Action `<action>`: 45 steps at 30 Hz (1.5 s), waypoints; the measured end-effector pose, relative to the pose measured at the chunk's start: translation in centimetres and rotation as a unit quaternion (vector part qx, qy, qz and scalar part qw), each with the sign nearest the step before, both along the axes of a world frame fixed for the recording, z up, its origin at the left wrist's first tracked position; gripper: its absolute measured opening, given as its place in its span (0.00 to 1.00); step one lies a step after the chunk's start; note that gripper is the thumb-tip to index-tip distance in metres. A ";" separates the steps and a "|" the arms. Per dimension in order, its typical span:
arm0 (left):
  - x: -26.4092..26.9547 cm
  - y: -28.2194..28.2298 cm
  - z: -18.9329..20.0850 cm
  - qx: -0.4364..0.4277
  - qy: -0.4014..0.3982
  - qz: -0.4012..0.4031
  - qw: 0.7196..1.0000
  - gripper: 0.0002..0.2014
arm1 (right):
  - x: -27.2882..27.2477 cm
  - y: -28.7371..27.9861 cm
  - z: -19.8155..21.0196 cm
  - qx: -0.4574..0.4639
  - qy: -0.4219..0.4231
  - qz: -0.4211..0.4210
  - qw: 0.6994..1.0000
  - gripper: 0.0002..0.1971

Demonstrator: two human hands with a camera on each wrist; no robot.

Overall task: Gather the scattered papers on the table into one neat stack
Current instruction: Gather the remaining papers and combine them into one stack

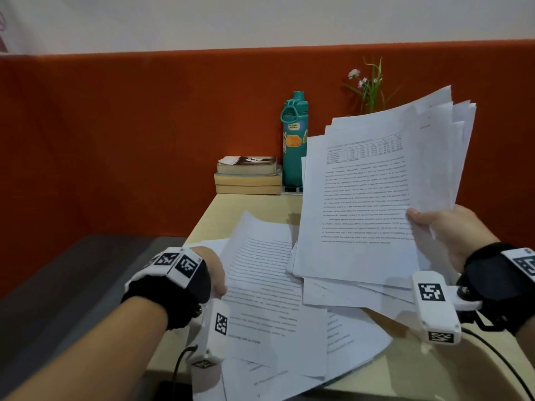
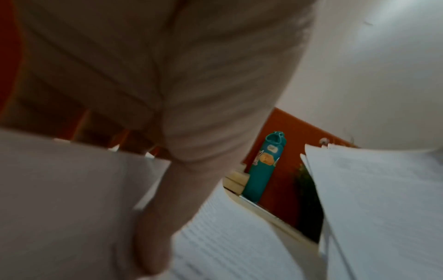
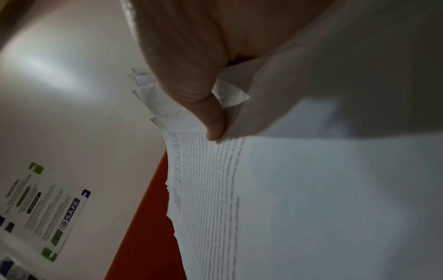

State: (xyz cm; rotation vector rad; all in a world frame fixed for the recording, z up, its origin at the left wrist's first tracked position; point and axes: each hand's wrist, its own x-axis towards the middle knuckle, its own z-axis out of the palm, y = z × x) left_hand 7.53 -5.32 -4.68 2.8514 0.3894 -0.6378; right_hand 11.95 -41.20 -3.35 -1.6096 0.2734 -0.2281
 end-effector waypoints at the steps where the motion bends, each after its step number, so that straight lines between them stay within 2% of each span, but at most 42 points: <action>1: 0.0 0.5 -0.3 -0.017 0.002 0.013 1.000 0.10 | 0.0 0.2 -0.1 -0.003 0.003 0.002 1.000 0.22; 5: 0.3 1.2 -0.5 -0.044 0.000 0.059 0.997 0.06 | -0.1 1.0 -0.2 -0.019 0.013 0.005 1.000 0.21; 6: 0.2 1.1 -0.6 -0.054 0.011 0.072 0.996 0.07 | -0.1 1.0 -0.2 -0.021 0.014 0.003 1.000 0.21; 8: 0.1 0.3 -0.8 -0.069 0.017 0.083 0.994 0.17 | 0.0 1.0 -0.3 -0.024 0.015 0.001 1.000 0.22; 10: -0.3 -0.6 -0.9 -0.083 -0.002 0.095 0.992 0.21 | 0.0 1.1 -0.5 -0.026 0.016 0.004 1.000 0.22; 13: -1.3 -1.0 -1.1 -0.031 -0.053 0.104 0.993 0.23 | 0.2 1.5 -0.8 -0.032 0.019 0.005 0.999 0.23; 15: -0.8 -1.1 -1.6 -0.100 -0.106 0.176 0.974 0.37 | 0.4 1.6 -1.0 -0.041 0.020 0.000 0.999 0.25; 17: -0.2 -0.9 -1.6 -0.202 -0.197 0.248 0.927 0.44 | 0.4 1.6 -1.1 -0.043 0.020 -0.001 0.999 0.27; 18: 0.1 -0.7 -1.9 -0.243 -0.247 0.265 0.900 0.43 | 0.4 1.6 -1.0 -0.041 0.019 -0.001 0.999 0.26; 19: 0.2 -0.6 -2.1 -0.268 -0.266 0.268 0.886 0.43 | 0.4 1.6 -1.0 -0.038 0.017 -0.002 0.999 0.25; 21: 0.0 -0.7 -3.0 -0.299 -0.235 0.245 0.892 0.42 | 0.3 1.7 -1.1 -0.034 0.018 -0.004 0.999 0.24; 22: 0.1 -0.6 -3.6 -0.302 -0.219 0.231 0.898 0.38 | 0.2 1.9 -1.2 -0.035 0.020 -0.001 0.999 0.24; 23: 0.3 -0.4 -3.9 -0.301 -0.223 0.223 0.900 0.30 | 0.2 2.0 -1.3 -0.034 0.019 0.000 0.999 0.24; 26: 0.6 0.1 -3.5 -0.365 -0.261 0.212 0.868 0.19 | 0.1 2.0 -1.4 -0.028 0.018 -0.003 0.999 0.23; 28: 0.6 0.2 -3.7 -0.381 -0.246 0.176 0.874 0.15 | 0.0 2.0 -1.4 -0.026 0.020 -0.008 0.999 0.24; 30: 0.5 0.0 -4.1 -0.348 -0.229 0.156 0.896 0.15 | -0.1 2.2 -1.5 -0.027 0.020 -0.003 0.999 0.23; 32: 0.9 0.3 -3.8 -0.325 -0.262 0.176 0.891 0.17 | -0.1 2.3 -1.7 -0.023 0.020 -0.002 1.000 0.22; 35: 1.3 1.2 0.3 -0.303 -0.367 0.173 0.862 0.15 | -0.2 2.2 -1.8 -0.020 0.018 -0.018 0.999 0.22; 40: 1.6 2.1 10.8 -0.252 -0.501 0.094 0.823 0.15 | 0.1 2.4 -1.6 -0.057 0.019 -0.043 0.997 0.18; 42: 1.2 1.7 13.8 -0.251 -0.523 0.054 0.813 0.15 | 0.1 2.7 -1.6 -0.035 0.018 -0.047 0.998 0.17; 45: 1.6 0.5 15.5 -0.283 -0.491 0.027 0.824 0.16 | -0.2 3.4 -1.5 -0.015 0.007 -0.036 0.999 0.16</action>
